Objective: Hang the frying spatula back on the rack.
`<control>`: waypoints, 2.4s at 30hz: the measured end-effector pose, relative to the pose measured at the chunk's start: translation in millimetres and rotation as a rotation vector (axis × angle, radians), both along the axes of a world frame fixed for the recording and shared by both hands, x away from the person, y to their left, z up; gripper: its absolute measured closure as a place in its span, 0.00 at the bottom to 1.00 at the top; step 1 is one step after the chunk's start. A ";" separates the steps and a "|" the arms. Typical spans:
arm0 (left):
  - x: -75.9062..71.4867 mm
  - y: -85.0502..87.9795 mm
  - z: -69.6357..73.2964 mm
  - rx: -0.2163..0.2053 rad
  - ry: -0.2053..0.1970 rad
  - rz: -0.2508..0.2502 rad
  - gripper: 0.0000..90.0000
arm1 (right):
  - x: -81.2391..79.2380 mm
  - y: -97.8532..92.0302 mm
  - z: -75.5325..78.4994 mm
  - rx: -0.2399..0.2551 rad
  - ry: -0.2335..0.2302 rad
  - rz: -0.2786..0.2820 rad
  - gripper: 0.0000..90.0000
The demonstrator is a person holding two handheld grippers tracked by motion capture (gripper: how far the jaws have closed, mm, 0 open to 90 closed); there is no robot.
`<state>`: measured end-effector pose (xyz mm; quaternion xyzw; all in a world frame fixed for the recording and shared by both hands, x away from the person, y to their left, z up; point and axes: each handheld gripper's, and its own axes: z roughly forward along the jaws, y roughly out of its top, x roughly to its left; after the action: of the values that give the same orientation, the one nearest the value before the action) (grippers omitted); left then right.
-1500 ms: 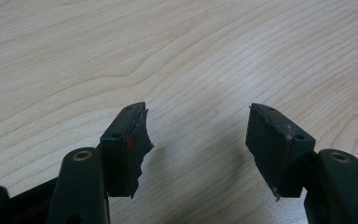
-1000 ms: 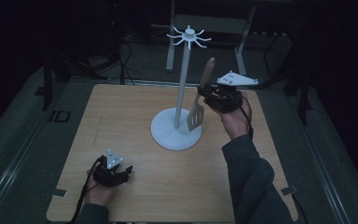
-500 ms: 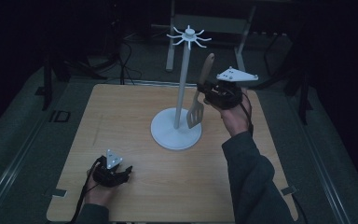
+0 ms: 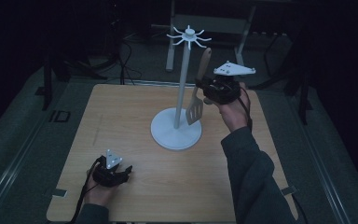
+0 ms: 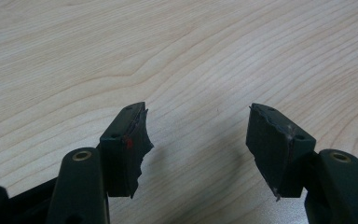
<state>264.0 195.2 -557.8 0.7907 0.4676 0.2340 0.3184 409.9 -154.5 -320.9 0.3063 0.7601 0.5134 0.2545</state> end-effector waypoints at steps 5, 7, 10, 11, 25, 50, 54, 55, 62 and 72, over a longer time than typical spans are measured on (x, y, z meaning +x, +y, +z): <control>0.0 0.4 0.3 -0.002 0.001 0.001 0.43 | 2.9 1.1 1.2 -0.005 0.009 0.004 0.84; -0.1 0.5 0.4 -0.002 0.000 0.000 0.43 | 3.5 1.7 1.8 -0.007 0.010 0.003 0.84; 0.0 0.4 0.3 -0.003 0.002 0.001 0.43 | 4.7 2.2 3.9 -0.004 0.014 0.004 0.84; 0.0 0.4 0.3 -0.002 0.001 0.000 0.43 | 5.4 2.1 4.6 -0.006 0.012 0.005 0.84; 0.3 -0.2 -0.3 -0.001 0.002 0.000 0.43 | 10.9 2.4 5.3 -0.018 0.029 0.016 0.84; 0.0 0.8 0.5 -0.005 0.000 0.000 0.43 | 21.4 10.3 12.3 -0.024 0.071 0.047 0.84; -0.1 1.1 0.8 -0.004 -0.001 0.000 0.43 | 24.4 15.2 10.6 -0.040 0.084 0.055 0.84; 0.0 1.2 0.8 -0.003 0.000 -0.001 0.43 | 24.6 15.9 10.0 -0.039 0.089 0.055 0.84; -0.1 1.3 0.9 -0.005 -0.001 0.000 0.43 | 23.2 16.2 5.7 -0.009 0.091 0.064 0.81; 0.0 0.2 0.6 -0.002 -0.003 0.002 0.42 | 8.4 9.5 -4.9 -0.022 0.055 0.031 0.48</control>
<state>264.0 195.4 -557.2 0.7896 0.4680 0.2352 0.3197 418.3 -144.9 -325.8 0.3056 0.7771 0.5004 0.2289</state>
